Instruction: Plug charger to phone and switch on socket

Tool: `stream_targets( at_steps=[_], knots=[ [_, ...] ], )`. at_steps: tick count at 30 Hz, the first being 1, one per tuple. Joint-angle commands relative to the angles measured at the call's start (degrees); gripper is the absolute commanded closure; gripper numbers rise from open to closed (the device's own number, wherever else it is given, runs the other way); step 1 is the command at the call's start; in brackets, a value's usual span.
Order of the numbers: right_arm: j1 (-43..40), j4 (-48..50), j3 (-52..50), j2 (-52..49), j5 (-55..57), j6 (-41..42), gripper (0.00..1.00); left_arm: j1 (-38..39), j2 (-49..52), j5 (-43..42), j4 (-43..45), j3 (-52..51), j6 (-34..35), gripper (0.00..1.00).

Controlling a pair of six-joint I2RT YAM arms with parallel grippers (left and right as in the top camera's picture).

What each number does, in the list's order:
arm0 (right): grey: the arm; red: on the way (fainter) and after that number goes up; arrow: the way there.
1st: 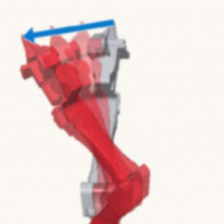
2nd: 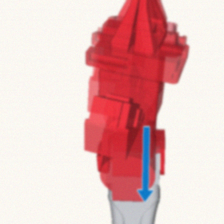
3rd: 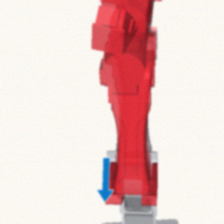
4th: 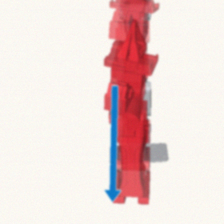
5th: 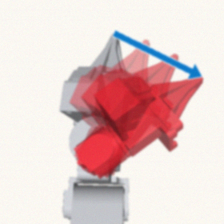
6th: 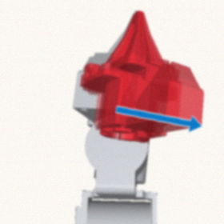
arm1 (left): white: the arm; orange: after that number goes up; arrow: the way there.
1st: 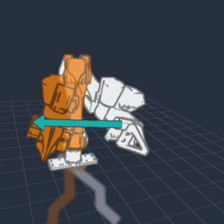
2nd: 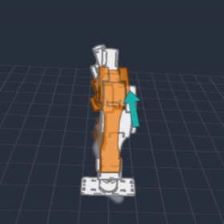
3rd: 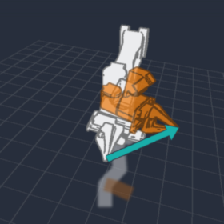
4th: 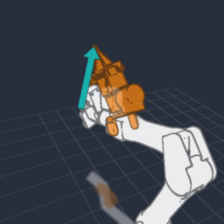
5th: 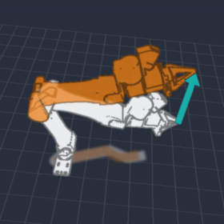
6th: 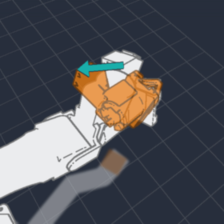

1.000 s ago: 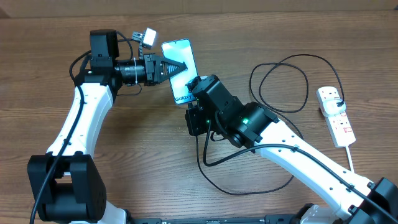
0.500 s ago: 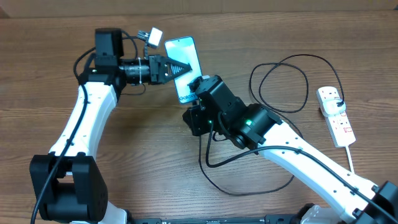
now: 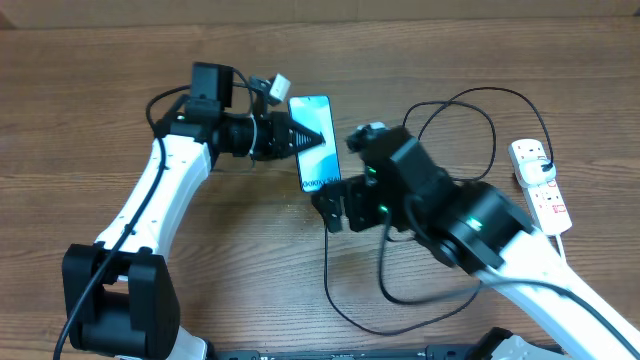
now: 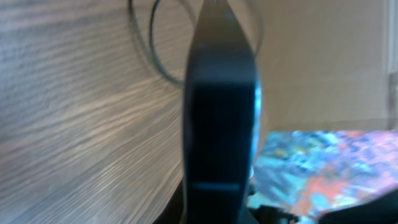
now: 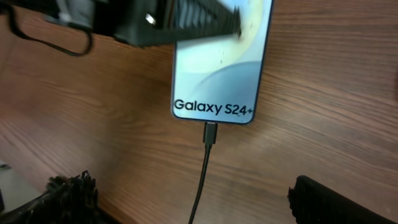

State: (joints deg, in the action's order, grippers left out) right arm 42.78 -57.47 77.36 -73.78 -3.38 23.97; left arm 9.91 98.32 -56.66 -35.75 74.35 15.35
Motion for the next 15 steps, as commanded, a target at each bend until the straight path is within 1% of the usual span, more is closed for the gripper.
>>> stream_targets(
  at_steps=[1,4,8,15],
  knots=[
    [-0.11,-2.05,1.86,4.66,1.16,-0.04,0.0,0.94,2.16,5.03,-2.54,-0.07,-6.91,0.96],
    [-0.11,-4.79,1.86,7.61,3.65,-0.04,0.0,0.94,5.38,7.48,-5.84,-0.07,-9.77,0.96],
    [-0.11,-6.99,1.86,10.6,7.63,-0.02,0.0,0.94,10.73,11.13,-7.96,-0.07,-9.86,0.96],
    [-0.11,-7.45,1.79,11.65,7.85,-0.02,0.0,0.94,18.6,16.09,-10.12,-0.07,-10.27,0.96]
  ],
)
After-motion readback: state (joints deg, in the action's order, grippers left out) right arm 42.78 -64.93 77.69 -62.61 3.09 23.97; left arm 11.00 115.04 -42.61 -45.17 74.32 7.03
